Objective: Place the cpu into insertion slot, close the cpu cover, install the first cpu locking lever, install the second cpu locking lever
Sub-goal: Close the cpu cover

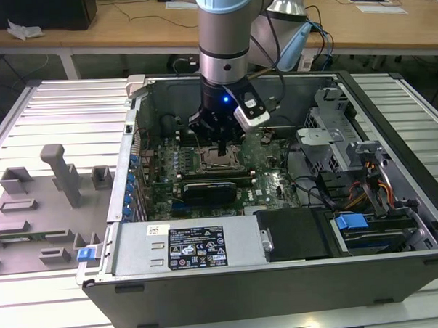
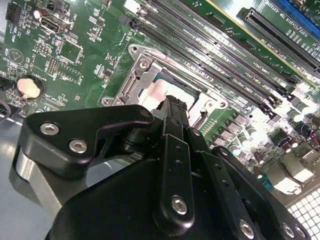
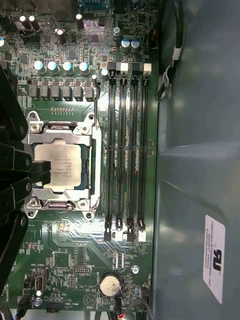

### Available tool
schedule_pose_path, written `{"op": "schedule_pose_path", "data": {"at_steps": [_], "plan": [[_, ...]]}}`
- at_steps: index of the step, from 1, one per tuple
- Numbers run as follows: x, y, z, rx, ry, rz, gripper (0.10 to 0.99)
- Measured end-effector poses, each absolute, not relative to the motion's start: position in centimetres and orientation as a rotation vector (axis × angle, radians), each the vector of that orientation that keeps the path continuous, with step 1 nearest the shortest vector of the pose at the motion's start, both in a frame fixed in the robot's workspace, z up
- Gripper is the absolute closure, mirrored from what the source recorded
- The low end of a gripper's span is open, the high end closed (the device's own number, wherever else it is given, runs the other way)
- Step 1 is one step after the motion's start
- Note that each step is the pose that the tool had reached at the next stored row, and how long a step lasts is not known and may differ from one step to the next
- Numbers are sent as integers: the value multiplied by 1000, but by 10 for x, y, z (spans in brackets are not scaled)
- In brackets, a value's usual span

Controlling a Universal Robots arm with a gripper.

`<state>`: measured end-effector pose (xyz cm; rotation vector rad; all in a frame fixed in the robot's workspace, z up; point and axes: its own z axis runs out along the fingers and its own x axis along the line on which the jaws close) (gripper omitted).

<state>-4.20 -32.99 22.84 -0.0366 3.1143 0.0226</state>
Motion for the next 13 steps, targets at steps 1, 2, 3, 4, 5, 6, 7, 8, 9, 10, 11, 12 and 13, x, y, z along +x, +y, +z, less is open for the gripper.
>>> {"op": "schedule_pose_path", "data": {"at_steps": [1, 2, 3, 4, 5, 6, 7, 8, 9, 10, 11, 12, 13], "plan": [[-42, -330, 228, -37, 3114, 23, 980], [-42, -330, 228, -37, 3114, 23, 980], [-42, -330, 229, -36, 3114, 22, 980], [-42, -330, 231, -36, 3114, 22, 980], [-42, -330, 233, -36, 3114, 23, 980], [-42, -330, 235, -36, 3114, 22, 980], [-42, -330, 235, -36, 3114, 23, 980], [-42, -330, 235, -37, 3114, 23, 980], [-42, -330, 235, -36, 3114, 22, 980], [-42, -330, 235, -37, 3114, 22, 980], [-42, -330, 235, -37, 3114, 22, 980], [-42, -330, 235, -37, 3114, 22, 980], [-42, -330, 235, -37, 3114, 22, 980]]}}
